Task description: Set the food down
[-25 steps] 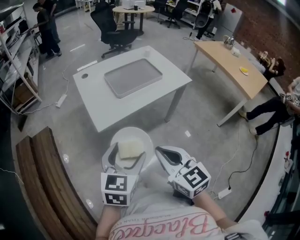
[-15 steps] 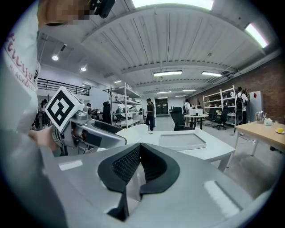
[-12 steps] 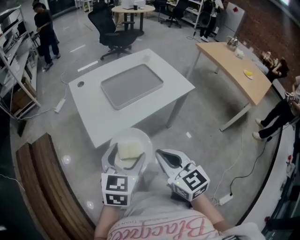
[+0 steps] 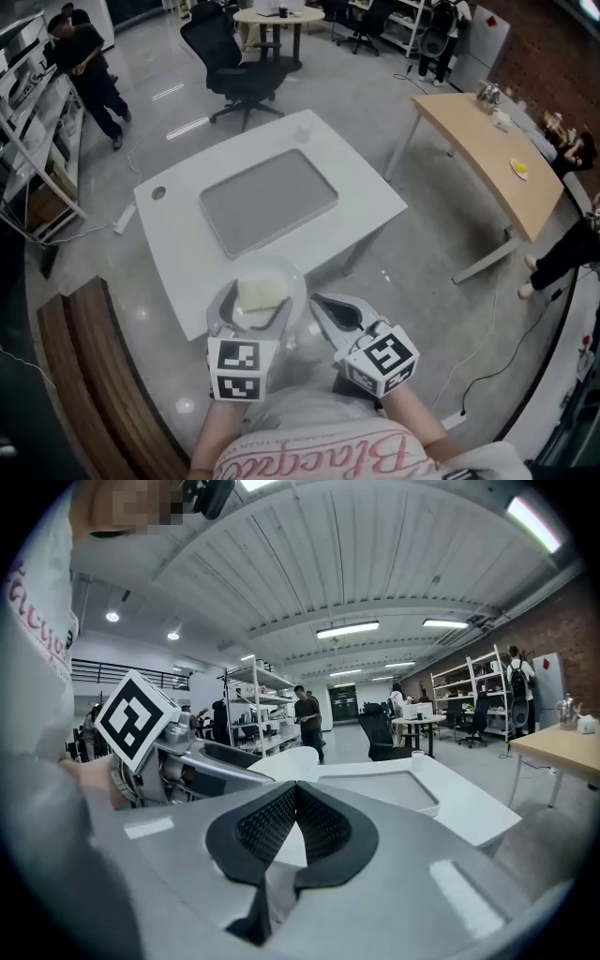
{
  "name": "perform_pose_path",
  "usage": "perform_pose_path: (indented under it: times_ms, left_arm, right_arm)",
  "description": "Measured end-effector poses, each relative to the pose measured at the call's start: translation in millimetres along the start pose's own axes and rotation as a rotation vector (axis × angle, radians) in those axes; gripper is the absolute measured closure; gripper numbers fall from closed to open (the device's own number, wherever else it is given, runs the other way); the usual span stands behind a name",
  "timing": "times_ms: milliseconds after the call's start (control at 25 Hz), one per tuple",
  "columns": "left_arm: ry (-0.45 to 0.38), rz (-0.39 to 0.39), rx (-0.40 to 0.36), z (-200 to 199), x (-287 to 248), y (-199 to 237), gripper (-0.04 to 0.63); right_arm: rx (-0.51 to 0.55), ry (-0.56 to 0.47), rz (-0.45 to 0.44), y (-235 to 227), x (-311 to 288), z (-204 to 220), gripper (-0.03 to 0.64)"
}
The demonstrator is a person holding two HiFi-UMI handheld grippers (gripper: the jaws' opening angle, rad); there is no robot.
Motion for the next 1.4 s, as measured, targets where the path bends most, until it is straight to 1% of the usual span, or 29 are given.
perform_pose_path:
  times_ms: [240, 360, 560, 680, 840, 1000, 1200, 1400]
  left_arm:
    - [0.018, -0.053, 0.015, -9, -59, 19, 0.199]
    - [0.027, -0.089, 0.035, -9, -88, 28, 0.199]
    - [0.058, -0.148, 0.084, 2, -131, 47, 0.199]
    - [0.083, -0.176, 0.112, 9, -151, 55, 0.199]
    - [0.118, -0.201, 0.116, 21, -174, 62, 0.199]
    - [0.153, -0.218, 0.143, 36, -193, 73, 0.199]
    - [0.191, -0.242, 0.145, 54, -217, 83, 0.199]
    - [0.240, -0.267, 0.159, 73, -238, 88, 0.199]
  right_arm:
    - [-0.003, 0.017, -0.053, -44, -41, -10, 0.615]
    - [0.004, 0.026, -0.068, -67, -57, -16, 0.615]
    - [0.005, 0.051, -0.118, -100, -78, -16, 0.615]
    - [0.004, 0.069, -0.131, -114, -87, -17, 0.615]
    - [-0.010, 0.084, -0.143, -124, -97, -15, 0.615]
    - [-0.013, 0.101, -0.151, -132, -105, -9, 0.615]
    - [-0.012, 0.121, -0.141, -148, -115, 0, 0.615]
    - [-0.041, 0.163, -0.133, -158, -127, 3, 0.615]
Point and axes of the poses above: the fingertips, and each gripper's own axes: x backward along the fingers, y to its left, z out of its underside, the point moved 9 cm from there along x, backward along the fingers, and after that the axes turned 15 degrees about -y, right-handed, at the moved point
